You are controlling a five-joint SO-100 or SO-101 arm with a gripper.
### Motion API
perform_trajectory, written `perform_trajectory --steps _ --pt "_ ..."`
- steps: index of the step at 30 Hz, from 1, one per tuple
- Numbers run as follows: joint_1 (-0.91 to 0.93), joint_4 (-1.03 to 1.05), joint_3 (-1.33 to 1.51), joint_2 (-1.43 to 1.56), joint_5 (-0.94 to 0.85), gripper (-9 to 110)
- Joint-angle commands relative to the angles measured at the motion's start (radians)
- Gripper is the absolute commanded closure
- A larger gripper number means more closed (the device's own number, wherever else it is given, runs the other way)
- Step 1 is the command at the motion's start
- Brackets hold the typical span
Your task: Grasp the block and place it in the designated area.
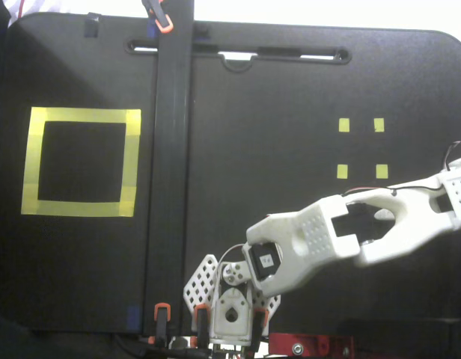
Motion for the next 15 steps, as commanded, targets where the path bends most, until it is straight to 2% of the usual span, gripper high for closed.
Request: perform_trajectory --steps 1,15 --pt "0.003 -0.011 0.0 -0.002 0.009 52" --pt "-0.015 -0.008 0.0 -0.018 0.017 52"
